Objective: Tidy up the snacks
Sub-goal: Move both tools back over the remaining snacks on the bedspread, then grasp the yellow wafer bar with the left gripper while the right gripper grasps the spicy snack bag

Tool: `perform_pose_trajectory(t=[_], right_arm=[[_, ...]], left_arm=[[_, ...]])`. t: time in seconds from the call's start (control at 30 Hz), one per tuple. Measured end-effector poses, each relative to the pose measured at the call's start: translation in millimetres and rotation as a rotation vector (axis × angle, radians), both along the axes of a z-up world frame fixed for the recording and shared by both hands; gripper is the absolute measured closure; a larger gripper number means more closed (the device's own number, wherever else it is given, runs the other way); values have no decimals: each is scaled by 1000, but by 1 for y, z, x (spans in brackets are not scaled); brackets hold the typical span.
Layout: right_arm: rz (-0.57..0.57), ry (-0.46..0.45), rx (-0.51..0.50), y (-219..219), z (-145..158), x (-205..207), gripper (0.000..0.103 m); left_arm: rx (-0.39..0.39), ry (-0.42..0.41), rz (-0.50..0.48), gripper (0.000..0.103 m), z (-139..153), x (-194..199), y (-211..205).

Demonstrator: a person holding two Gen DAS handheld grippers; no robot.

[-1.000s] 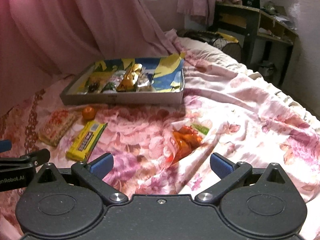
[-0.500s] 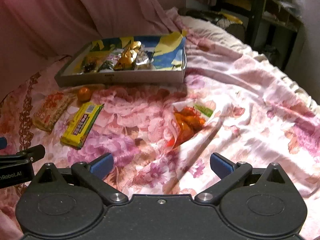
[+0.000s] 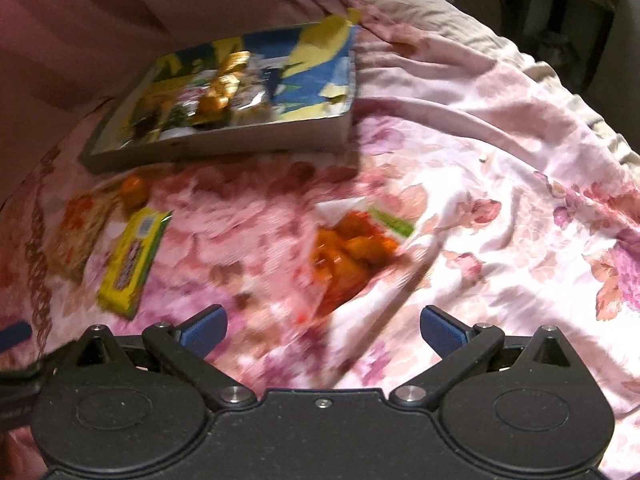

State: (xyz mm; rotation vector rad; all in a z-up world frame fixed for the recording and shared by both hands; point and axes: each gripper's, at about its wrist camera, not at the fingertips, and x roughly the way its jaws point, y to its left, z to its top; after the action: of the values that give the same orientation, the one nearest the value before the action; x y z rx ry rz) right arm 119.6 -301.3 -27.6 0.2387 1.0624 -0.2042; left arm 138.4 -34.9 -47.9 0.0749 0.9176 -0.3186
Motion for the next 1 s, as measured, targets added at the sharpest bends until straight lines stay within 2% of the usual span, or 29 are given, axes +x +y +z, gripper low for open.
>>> perform_pose_trajectory(t=[0.23,0.4,0.63,0.73,0.83,1.0], right_arm=[[-58,30,1,-29,-12,25,1],[-79,42,-8,-39,-22,44,1],[-115,48,52,-52,-36,66,1],[-140,67,135,-57,-45,71,1],[-159,80,243,-57,-52,71,2],[-100,76,185,-43,-51,71,7]], left_arm=[[29,-23,-97,0,-8,25,-20],[46,-33,-128,0,-17,46,-30],[23,-22,-126,0,-28,67,-32],[-15,-1,-140,1,-31,70,-32],[-47,21,-157,8,-35,72,-32],[-77,39,-160,15,-38,75,-32]])
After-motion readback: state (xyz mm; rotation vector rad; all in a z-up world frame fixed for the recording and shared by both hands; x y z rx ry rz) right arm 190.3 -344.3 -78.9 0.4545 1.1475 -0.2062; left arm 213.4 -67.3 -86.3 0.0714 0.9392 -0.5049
